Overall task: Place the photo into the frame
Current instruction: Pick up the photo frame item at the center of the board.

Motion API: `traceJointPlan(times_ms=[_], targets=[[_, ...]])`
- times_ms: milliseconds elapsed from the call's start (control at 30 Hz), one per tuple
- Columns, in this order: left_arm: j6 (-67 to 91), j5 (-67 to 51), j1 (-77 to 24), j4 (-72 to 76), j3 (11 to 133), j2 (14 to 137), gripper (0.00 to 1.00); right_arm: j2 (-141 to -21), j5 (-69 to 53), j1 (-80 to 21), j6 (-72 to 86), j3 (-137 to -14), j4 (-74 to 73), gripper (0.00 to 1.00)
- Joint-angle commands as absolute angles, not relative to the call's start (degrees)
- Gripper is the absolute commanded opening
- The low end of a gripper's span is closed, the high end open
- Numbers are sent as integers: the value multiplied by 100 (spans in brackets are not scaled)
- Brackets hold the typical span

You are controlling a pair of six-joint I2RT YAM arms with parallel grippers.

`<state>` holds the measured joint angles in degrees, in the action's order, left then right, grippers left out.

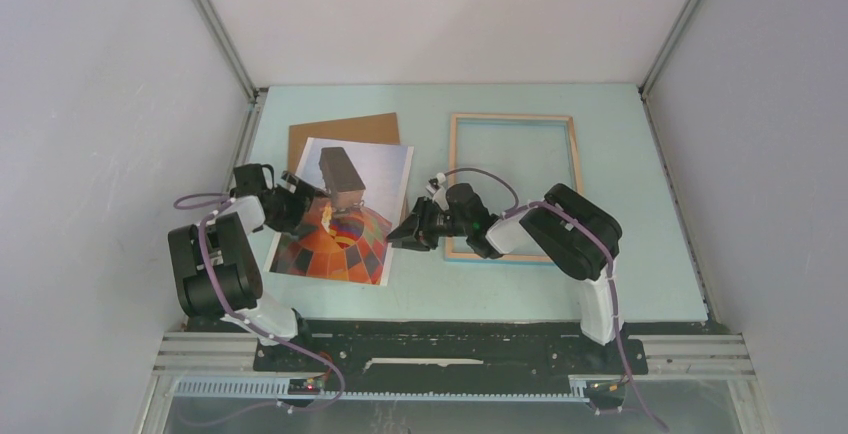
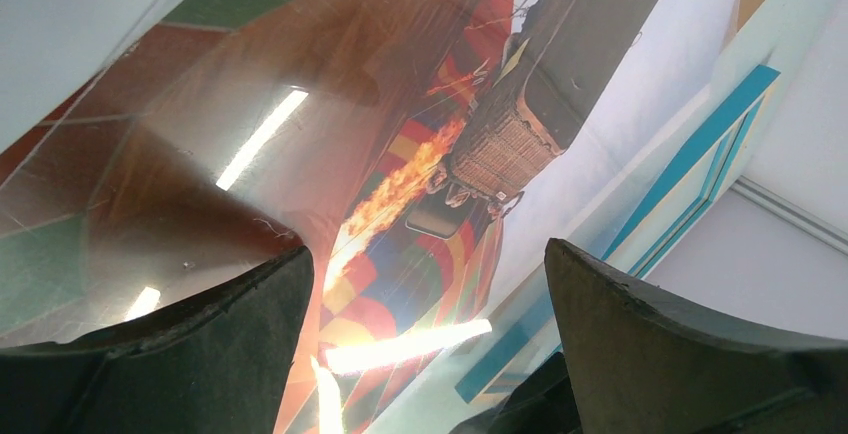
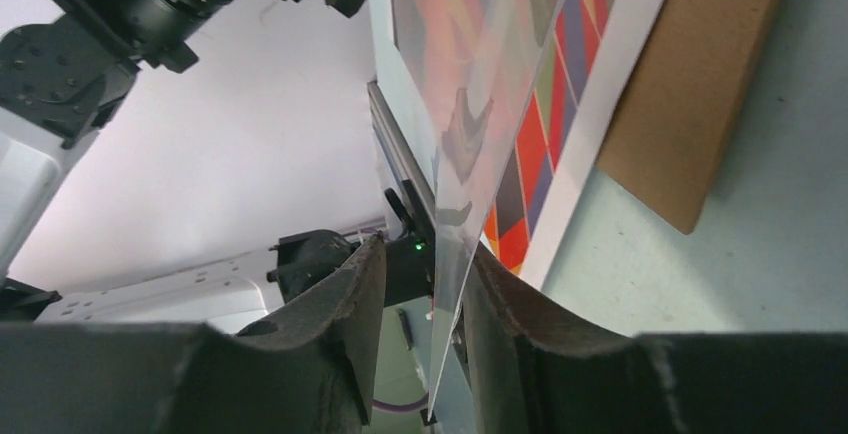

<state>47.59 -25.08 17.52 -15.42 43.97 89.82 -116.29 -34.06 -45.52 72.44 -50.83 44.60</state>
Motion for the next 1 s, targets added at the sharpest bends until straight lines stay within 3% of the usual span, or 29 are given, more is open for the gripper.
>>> traceJointPlan(times_ms=[0,267,500,767,967], targets=[[4639,-2339,1693,-1641,4066,9197,97,-11604,-3180,-4564,7508,-5233,5154,40],[4652,-2470,1694,-1582,4034,9130,97,-12136,-2534,-4582,7638,-5952,4815,40],[4518,-2566,1696,-1587,4098,8684,97,-12271,-2328,-4548,7402,-6463,4256,24],[3993,-2991,1554,-1128,4391,6644,99,-11078,-2743,-4268,5402,-6813,1982,0],[3762,-3051,1190,-994,4480,5829,100,-9995,-3422,-3457,3863,-6762,-63,0]])
